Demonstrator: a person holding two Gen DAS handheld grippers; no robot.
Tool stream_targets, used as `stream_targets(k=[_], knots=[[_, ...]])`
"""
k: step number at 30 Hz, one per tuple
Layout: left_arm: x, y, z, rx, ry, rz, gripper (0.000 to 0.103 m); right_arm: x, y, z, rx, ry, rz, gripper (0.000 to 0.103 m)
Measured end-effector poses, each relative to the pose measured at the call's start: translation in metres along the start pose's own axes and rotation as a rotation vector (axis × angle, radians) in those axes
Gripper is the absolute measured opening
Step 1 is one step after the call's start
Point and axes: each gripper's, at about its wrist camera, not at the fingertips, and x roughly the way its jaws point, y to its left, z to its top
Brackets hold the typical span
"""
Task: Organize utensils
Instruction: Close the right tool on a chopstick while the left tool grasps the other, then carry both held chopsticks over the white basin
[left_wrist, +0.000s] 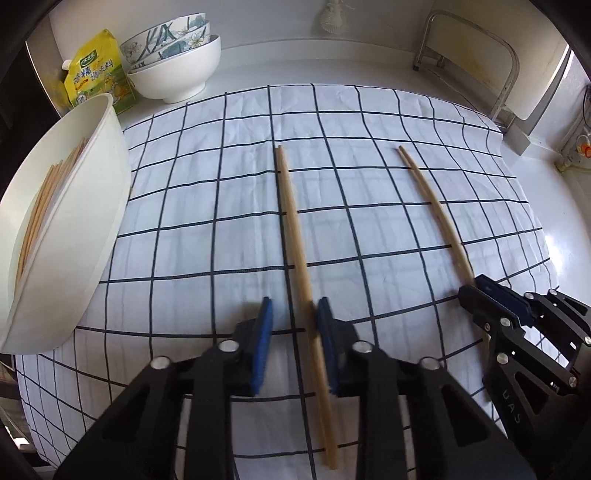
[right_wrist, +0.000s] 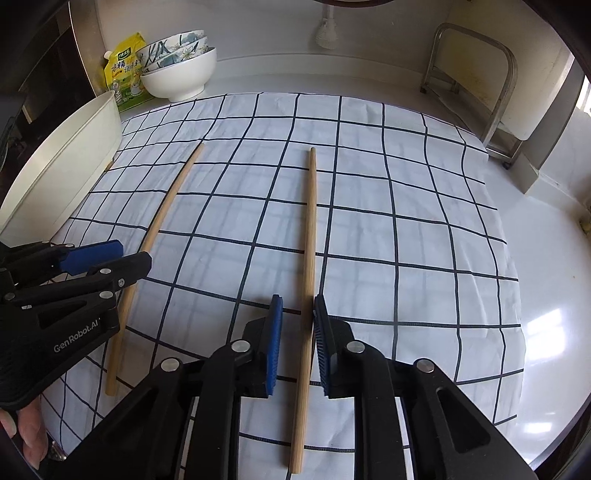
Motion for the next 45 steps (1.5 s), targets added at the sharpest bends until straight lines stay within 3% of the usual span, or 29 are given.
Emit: stream_targets(k=[7, 15, 20, 27, 35, 45], knots=[[-0.005, 0.015, -0.001, -0.016, 0.042, -0.047, 0.007, -0.003, -0.002, 0.003, 0.074, 0.019, 0.060, 0.006], [-0.055, 0.045, 0.011, -0.013, -0.042, -0.084, 0.007, -0.039, 0.027, 0.023, 0.079, -0.045, 0.095, 0.006], [-0.088, 0.090, 0.022, -0.027, -0.097, -0.047, 0.007, -0.063, 0.064, 0.053, 0.065, -0.110, 0.141, 0.006], [-0.115, 0.180, 0.032, -0.121, -0.147, 0.032, 0.007, -0.072, 0.140, 0.099, -0.014, -0.156, 0.208, 0.006], [-0.112, 0.263, 0.032, -0.199, -0.134, 0.086, 0.007, -0.054, 0.230, 0.135, -0.097, -0.119, 0.286, 0.006], [-0.085, 0.302, 0.038, -0.221, -0.092, 0.076, 0.007, -0.007, 0.288, 0.163, -0.118, -0.004, 0.269, 0.006]])
